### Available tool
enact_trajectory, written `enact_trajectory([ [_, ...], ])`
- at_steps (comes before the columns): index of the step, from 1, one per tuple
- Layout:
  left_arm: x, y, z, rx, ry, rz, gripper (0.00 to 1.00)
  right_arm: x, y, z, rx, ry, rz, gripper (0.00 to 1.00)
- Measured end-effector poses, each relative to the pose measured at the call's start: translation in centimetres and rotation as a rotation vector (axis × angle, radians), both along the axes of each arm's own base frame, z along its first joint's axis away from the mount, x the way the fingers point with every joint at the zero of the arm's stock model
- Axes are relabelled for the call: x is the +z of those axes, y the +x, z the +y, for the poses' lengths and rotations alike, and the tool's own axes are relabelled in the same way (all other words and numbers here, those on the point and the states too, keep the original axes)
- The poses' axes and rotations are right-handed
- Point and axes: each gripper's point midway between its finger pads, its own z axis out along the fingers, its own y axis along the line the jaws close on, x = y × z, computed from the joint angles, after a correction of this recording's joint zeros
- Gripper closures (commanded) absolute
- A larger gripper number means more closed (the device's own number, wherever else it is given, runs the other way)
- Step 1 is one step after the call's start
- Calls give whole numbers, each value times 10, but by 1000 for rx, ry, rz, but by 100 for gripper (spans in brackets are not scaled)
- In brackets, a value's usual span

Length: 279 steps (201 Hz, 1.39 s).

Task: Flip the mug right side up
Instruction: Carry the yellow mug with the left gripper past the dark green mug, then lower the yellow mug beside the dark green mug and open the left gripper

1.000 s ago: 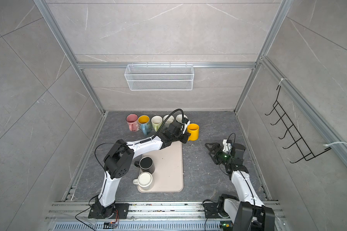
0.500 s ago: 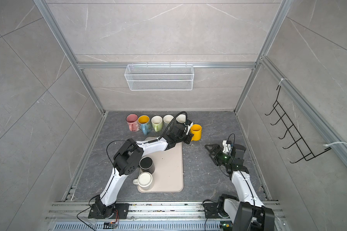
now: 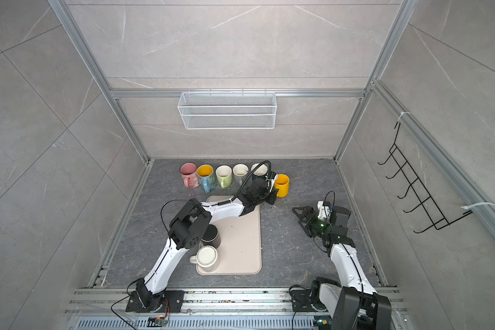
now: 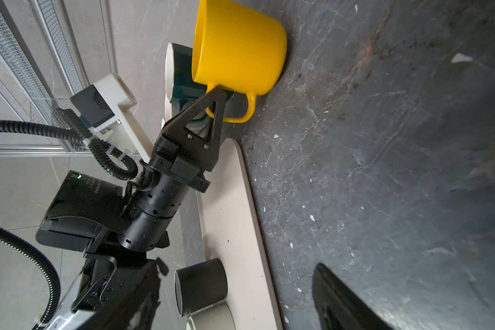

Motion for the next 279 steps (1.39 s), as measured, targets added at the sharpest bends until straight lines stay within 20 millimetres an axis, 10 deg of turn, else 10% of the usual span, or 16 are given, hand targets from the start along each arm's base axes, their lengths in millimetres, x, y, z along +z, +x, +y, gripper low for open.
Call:
enact_trajectory([
  [187,-6,27,11,131,81,-138,100,-11,-2,-5,-8,-3,39,15],
  [279,1,32,14,165,78,-176,53,-11,-2,-5,-6,-7,37,15],
])
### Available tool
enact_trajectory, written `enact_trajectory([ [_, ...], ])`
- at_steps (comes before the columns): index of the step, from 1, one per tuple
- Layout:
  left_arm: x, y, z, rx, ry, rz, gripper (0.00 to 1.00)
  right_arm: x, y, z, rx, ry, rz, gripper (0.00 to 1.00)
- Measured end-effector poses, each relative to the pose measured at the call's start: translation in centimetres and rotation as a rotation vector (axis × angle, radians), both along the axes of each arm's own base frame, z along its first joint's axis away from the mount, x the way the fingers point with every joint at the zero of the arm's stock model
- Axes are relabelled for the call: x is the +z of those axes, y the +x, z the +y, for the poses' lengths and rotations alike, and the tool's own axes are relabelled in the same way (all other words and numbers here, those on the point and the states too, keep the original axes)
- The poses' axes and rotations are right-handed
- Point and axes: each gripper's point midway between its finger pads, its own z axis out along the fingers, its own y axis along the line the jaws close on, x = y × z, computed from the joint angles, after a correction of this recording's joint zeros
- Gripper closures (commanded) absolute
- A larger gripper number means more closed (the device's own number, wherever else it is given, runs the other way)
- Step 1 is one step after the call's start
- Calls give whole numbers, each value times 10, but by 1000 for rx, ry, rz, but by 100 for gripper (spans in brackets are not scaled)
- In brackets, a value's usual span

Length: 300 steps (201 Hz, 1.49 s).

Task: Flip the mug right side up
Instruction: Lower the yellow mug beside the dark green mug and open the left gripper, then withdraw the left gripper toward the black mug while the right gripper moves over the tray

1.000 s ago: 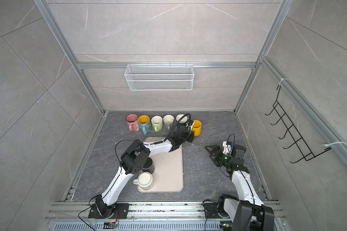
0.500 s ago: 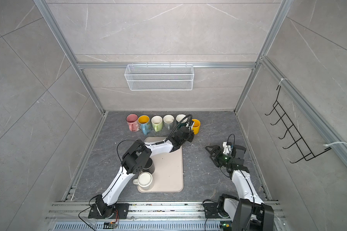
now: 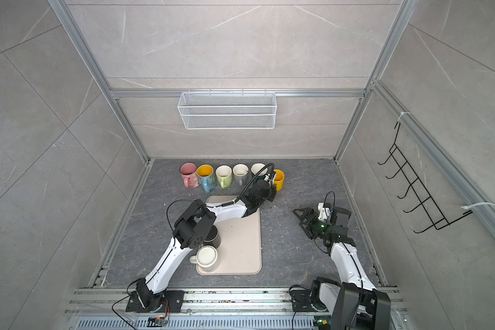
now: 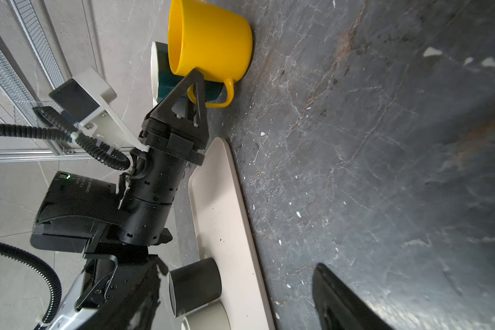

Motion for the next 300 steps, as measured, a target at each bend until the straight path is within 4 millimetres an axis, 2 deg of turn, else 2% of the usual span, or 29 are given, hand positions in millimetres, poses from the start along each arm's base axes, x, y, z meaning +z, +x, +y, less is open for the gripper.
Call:
enact_trajectory([
  [39,4,1,0,5,-18,-18,47,0,0,0,0,0,0,15],
  [81,-16,-9,13,14,20,-10,44,0,0,0,0,0,0,15],
  [100,-13,-17,20,13,38,-22,43,0,0,0,0,0,0,15],
  [119,9,-24,22,7,34,-66,42,0,0,0,1,1,1,15],
  [166,107,-50,22,-6,-55,-212,42,1,-4,2,5,5,-2,15],
  [189,149,-64,33,3,-102,-253,42,4,-5,2,6,3,-14,15],
  [235,217,-89,66,18,-190,-302,42,2,-7,5,14,20,-4,15],
  [263,245,-103,92,40,-218,-324,42,1,-8,11,32,28,5,14],
  [300,260,-127,125,46,-239,-325,42,-5,-8,35,97,35,32,14],
])
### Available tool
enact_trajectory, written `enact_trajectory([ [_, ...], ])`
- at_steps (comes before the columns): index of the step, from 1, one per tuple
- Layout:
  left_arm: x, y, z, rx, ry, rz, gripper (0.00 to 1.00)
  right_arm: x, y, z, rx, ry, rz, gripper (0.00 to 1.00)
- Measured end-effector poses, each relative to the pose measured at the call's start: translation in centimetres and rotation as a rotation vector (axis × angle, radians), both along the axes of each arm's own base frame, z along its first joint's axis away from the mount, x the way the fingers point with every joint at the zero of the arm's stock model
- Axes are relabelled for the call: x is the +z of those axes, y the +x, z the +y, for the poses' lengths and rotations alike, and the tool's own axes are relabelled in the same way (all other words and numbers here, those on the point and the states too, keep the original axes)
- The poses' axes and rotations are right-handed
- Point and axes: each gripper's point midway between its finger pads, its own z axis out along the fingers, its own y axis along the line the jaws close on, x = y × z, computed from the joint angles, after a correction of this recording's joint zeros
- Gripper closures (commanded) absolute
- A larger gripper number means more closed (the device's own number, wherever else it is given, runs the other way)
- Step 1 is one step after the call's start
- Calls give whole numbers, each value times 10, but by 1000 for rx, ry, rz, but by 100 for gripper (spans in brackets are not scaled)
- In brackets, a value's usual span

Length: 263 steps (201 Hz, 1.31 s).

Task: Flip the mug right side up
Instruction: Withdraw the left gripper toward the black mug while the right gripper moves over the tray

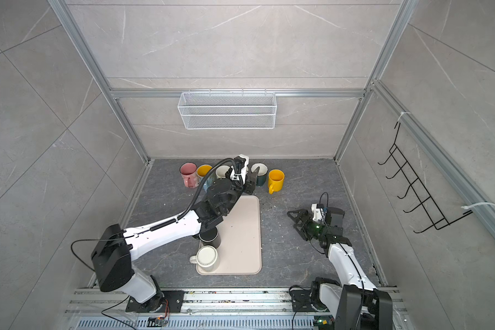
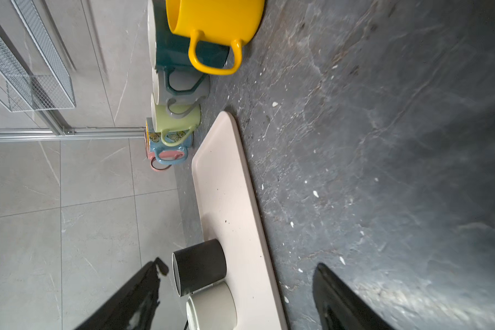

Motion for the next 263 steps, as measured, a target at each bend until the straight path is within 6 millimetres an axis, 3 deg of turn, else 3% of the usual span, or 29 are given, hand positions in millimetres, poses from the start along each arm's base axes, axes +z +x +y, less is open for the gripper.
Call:
enact_trajectory([
  [49,16,-20,52,93,-2,29,42,-16,-3,47,118,-29,39,14],
  [87,19,-30,116,304,-26,118,43,-19,7,82,186,-51,37,14],
  [111,8,-43,161,440,-60,196,44,-21,13,106,234,-65,37,15],
  [157,-44,-80,241,685,-228,400,47,-16,22,148,314,-86,6,15],
  [186,-81,-105,277,790,-363,516,49,-8,29,172,357,-91,-23,14],
  [223,-129,-129,304,903,-539,641,49,-1,32,193,397,-102,-53,14],
  [263,-180,-148,313,993,-712,773,49,-13,32,204,423,-120,-33,14],
])
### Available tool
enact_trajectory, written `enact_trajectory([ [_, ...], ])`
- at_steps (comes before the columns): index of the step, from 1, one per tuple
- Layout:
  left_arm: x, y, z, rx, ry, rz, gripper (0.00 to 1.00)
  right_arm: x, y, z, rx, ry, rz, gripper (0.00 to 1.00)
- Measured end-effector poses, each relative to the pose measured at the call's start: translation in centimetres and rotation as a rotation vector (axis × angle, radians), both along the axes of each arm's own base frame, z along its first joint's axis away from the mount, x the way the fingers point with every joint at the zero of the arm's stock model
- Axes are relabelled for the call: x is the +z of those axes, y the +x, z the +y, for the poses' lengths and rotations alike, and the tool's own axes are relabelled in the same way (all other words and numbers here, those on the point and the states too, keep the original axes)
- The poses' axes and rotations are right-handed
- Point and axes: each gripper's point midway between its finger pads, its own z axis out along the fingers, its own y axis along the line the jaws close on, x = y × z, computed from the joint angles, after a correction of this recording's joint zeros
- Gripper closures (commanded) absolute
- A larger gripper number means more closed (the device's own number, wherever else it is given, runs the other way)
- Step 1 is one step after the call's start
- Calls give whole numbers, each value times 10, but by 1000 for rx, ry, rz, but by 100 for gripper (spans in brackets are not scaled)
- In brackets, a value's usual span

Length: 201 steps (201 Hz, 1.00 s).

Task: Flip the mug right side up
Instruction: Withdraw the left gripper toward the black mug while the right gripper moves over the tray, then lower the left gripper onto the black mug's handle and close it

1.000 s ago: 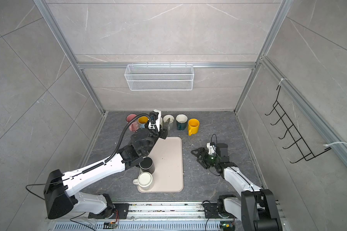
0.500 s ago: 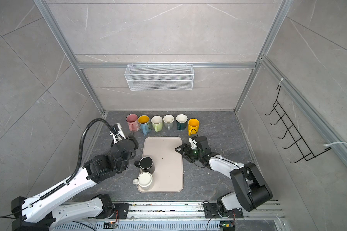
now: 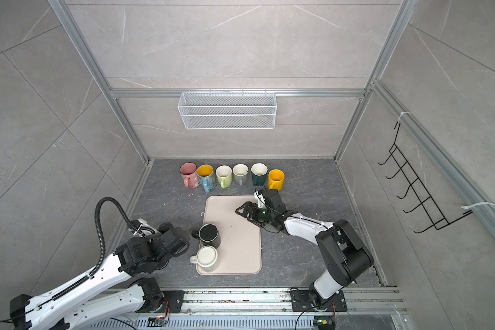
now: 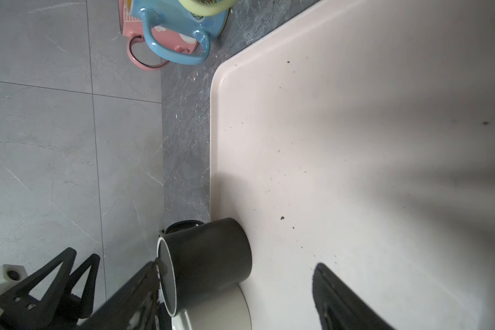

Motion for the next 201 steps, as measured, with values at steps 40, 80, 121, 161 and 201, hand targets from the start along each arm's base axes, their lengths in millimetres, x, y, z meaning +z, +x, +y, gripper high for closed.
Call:
enact_trajectory([
  [40,-21,-9,-1,67,-152,12,49,-12,1,3,7,-18,25,14],
  [80,-40,-8,-11,75,-290,-15,51,-15,3,5,11,-21,34,14],
  [121,-60,0,-19,111,-411,2,52,-21,3,9,21,-22,49,14],
  [161,-90,18,-29,161,-572,98,52,-22,3,10,27,-20,56,14],
  [201,-109,26,-45,139,-697,184,52,-24,2,9,30,-28,61,14],
])
